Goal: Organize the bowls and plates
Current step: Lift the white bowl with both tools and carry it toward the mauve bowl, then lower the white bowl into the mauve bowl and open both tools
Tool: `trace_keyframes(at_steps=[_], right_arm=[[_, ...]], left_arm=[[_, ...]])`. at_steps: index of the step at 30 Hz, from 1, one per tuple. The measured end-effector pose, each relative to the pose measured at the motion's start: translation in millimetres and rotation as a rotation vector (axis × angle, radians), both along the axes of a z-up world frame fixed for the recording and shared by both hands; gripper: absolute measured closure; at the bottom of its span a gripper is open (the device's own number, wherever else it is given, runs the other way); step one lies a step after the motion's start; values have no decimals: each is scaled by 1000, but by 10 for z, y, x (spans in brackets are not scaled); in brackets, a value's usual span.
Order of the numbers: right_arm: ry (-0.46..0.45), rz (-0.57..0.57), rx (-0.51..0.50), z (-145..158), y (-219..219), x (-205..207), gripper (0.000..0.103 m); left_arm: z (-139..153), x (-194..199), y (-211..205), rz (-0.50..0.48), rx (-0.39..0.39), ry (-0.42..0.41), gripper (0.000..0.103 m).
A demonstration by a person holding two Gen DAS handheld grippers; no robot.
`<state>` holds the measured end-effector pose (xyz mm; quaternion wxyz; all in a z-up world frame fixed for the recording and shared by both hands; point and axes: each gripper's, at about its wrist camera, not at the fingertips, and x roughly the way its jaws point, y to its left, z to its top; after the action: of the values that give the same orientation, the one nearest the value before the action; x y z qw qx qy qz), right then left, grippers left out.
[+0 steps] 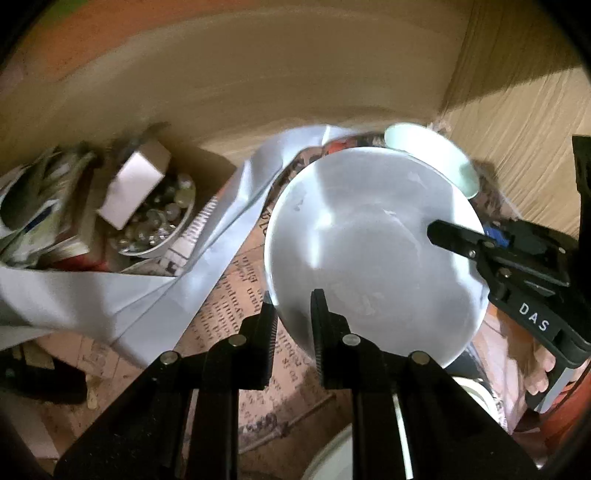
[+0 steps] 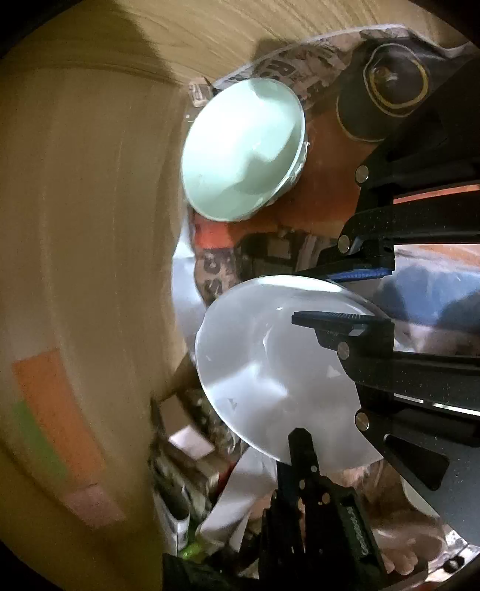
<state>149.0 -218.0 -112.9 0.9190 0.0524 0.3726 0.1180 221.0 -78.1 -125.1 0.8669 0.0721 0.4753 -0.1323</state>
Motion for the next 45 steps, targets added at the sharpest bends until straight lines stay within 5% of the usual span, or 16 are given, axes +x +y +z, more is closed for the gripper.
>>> trace_keyframes(at_steps=[22,45], right_arm=[[-150,150,12,439,724,-763,90],[-125,346,26,274,1536,-1212,89]], left_arm=[[586,-1282,680,146,-79,-277,86],[453,-2265,1379,324,-97,-319,86]])
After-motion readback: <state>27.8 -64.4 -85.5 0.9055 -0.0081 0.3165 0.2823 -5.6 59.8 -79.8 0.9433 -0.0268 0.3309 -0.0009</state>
